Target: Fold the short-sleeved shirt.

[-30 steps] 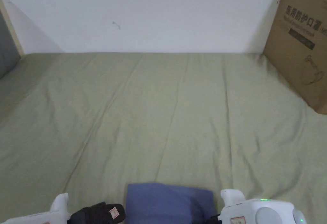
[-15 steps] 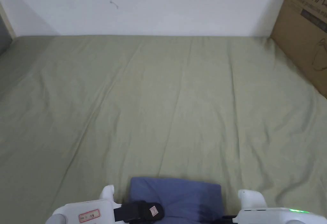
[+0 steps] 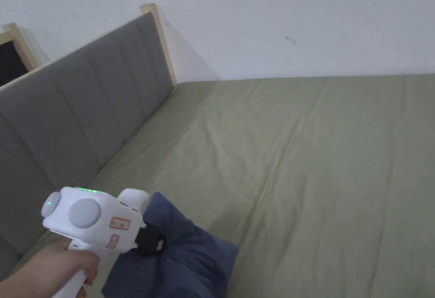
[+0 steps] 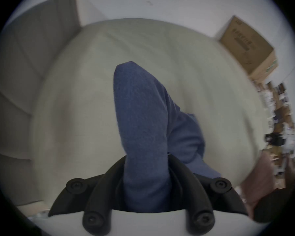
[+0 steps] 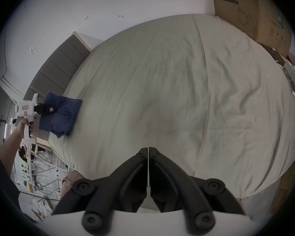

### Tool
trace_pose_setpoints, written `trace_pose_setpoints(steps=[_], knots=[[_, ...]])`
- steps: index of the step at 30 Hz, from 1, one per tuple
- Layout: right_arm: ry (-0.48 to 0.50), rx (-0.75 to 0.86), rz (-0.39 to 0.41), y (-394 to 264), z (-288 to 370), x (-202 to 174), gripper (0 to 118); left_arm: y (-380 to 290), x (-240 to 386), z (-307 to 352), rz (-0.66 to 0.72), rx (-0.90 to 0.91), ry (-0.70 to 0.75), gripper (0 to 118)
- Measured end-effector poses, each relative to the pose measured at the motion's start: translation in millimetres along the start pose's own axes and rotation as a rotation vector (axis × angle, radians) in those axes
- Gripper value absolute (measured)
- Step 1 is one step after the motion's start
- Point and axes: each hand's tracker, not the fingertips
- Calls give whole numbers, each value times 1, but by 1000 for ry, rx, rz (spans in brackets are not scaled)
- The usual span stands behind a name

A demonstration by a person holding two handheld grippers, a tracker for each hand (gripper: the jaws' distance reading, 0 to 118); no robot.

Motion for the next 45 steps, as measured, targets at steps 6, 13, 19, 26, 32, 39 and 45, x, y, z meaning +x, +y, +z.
trace_pose_setpoints(steps=[6,13,19,26,32,39,45], knots=[[-37,-20,6,7,-2,-8,1,-6,-59,12,75,-19,113,57],[-12,57,7,15,15,-15,1,-23,-4,62,222,300,-54,113],[7,125,6,19,46,-23,1,-72,152,46,155,407,-197,0],[-70,160,18,26,106,-26,1,-95,299,88,-2,591,-202,0],[-21,568,118,8,189,-32,1,-94,344,173,29,877,-166,0],[-190,1205,214,-48,244,-49,1,-143,390,236,-79,1276,79,0],[-267,1105,206,-58,226,-39,1,-175,399,240,-15,1316,123,0]])
